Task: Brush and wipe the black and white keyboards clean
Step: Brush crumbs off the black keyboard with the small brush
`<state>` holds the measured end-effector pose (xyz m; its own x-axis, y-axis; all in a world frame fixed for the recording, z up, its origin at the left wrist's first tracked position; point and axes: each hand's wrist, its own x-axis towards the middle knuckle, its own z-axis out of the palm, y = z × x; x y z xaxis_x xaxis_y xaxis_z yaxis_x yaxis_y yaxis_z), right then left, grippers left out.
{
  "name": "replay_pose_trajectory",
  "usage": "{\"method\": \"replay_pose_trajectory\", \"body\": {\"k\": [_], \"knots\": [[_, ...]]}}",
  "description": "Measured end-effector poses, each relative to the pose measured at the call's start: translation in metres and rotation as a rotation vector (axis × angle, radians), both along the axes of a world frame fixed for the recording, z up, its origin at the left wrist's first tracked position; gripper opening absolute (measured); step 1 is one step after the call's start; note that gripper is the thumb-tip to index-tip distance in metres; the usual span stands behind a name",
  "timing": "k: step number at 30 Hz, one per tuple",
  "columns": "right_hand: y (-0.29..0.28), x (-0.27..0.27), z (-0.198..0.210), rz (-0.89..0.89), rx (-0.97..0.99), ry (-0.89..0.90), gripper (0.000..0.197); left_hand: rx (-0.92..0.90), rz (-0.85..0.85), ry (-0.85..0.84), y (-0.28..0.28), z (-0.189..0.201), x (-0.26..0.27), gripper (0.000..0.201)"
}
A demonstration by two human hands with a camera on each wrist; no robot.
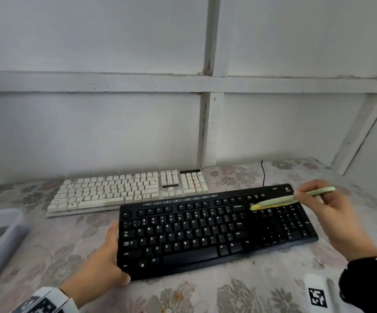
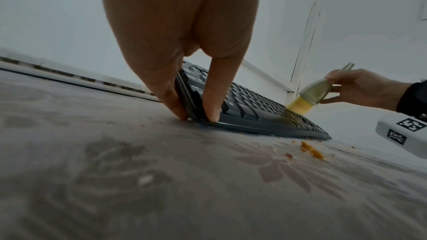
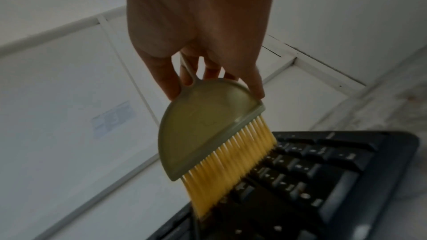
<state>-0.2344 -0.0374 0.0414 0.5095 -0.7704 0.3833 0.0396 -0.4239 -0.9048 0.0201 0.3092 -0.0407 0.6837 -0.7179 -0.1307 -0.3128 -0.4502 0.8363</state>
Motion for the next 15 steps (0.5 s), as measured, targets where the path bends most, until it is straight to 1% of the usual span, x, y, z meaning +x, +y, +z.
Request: {"method": "replay_pose_trajectory", "body": {"k": [2, 6, 9, 12, 13, 15], "knots": [[-0.008, -0.004, -0.002, -0.029, 0.003, 0.014, 0.016, 0.013, 0.002, -0.001, 0.000, 0.001, 0.000, 0.114], [-0.027, -0.018, 0.003, -0.165, -0.058, 0.016, 0.023, 0.014, 0.002, 0.018, 0.000, 0.001, -0.001, 0.117], [-0.026, -0.018, 0.005, -0.099, 0.000, -0.028, 0.022, 0.033, -0.001, 0.024, -0.001, 0.005, -0.004, 0.118], [-0.028, -0.018, 0.003, -0.066, 0.036, 0.013, 0.027, 0.035, -0.003, 0.048, -0.001, 0.007, -0.005, 0.117], [-0.033, -0.021, 0.001, -0.101, 0.029, 0.030, 0.027, 0.036, -0.001, 0.055, 0.000, 0.006, -0.005, 0.118], [-0.041, -0.028, 0.001, -0.240, 0.000, 0.070, 0.025, 0.051, 0.003, 0.059, 0.000, 0.004, -0.003, 0.121]]}}
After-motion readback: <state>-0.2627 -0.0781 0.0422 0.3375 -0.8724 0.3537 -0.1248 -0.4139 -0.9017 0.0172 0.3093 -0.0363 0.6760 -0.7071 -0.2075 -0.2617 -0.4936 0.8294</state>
